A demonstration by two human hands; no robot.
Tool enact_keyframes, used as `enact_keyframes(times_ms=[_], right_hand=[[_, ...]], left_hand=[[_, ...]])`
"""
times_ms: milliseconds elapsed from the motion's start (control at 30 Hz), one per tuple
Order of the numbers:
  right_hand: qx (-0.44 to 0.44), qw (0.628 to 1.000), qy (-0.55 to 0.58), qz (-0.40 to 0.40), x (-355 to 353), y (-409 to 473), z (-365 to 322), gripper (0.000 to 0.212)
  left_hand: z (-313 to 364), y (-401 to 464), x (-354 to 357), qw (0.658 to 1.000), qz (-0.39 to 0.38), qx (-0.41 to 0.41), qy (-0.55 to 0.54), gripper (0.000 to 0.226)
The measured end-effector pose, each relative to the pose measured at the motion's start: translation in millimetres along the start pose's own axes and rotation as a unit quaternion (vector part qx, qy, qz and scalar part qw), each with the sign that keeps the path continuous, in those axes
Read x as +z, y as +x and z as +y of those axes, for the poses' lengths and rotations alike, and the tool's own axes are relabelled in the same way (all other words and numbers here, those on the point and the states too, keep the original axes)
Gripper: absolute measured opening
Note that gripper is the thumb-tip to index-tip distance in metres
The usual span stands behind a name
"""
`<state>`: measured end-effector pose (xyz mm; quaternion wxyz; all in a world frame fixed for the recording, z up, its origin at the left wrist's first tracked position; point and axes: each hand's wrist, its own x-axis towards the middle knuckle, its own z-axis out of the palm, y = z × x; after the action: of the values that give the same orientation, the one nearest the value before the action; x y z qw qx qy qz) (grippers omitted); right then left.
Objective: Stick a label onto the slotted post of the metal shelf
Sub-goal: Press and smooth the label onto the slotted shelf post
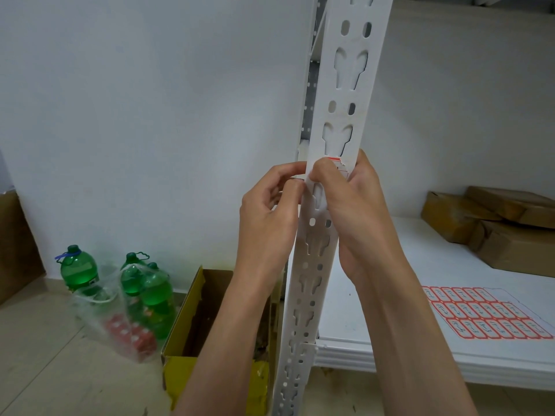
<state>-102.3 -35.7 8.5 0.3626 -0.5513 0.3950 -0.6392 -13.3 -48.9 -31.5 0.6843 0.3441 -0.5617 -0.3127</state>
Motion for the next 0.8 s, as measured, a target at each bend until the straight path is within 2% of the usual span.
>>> enact_keyframes(times_ms=[467, 600, 800], right_hand=[[0.002, 1.000, -0.001, 0.006, 1.7, -4.0, -5.2, 0.016], [0.000, 1.000, 0.011, -0.003, 2.1, -3.7, -5.3, 0.016], [-0.007, 1.000, -0.019, 0.015, 2.0, -3.2, -3.3, 0.013]], left_hand=[[-1.2, 0.3, 0.8, 1.000, 0.001, 0.000, 0.002, 0.025], [-1.2, -0.4, 1.4, 1.000, 0.003, 0.000, -0.003, 0.031], [-1.7, 0.5, 0.8, 1.000, 0.000, -0.002, -0.003, 0.026]])
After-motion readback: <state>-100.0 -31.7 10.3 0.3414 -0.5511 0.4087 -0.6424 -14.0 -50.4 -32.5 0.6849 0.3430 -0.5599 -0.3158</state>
